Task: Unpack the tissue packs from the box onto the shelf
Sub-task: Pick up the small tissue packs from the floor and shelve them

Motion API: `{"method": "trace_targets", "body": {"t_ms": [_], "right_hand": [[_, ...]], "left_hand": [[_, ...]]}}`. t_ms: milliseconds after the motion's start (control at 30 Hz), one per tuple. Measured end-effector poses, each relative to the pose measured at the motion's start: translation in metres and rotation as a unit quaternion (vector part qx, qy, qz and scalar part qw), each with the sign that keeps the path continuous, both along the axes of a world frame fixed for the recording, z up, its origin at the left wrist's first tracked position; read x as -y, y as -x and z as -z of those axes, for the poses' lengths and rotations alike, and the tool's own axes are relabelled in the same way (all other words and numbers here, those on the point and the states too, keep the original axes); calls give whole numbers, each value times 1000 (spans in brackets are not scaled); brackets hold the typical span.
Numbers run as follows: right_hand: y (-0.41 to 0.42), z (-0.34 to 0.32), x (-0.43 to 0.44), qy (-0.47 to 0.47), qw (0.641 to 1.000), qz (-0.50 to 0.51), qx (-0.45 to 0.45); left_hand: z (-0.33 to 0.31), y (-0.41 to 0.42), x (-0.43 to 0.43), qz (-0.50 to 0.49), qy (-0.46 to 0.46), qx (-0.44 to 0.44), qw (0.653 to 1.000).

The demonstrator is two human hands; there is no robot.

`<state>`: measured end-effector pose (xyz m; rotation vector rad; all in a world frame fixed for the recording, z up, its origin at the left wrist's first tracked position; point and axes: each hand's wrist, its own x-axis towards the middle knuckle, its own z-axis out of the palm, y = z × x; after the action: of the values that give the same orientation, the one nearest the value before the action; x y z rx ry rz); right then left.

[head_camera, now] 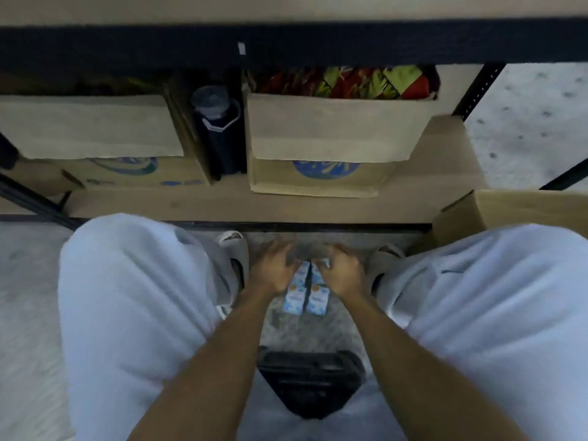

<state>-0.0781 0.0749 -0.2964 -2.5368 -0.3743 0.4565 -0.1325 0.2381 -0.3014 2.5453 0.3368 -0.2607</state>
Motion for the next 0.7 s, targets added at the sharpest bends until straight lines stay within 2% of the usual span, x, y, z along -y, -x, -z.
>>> {"method": "trace_targets", "body": {"t_ms": [333, 533, 700], "right_hand": [[37, 90, 5, -62, 983, 94, -148], [47, 122, 5, -75, 970, 130, -191], [54, 136, 5, -85, 975, 117, -170]], "left_hand": [[75, 21, 11, -33, 90, -74, 993], [109, 29, 17, -75, 149, -110, 980], [124, 30, 24, -84, 155, -112, 978]]}}
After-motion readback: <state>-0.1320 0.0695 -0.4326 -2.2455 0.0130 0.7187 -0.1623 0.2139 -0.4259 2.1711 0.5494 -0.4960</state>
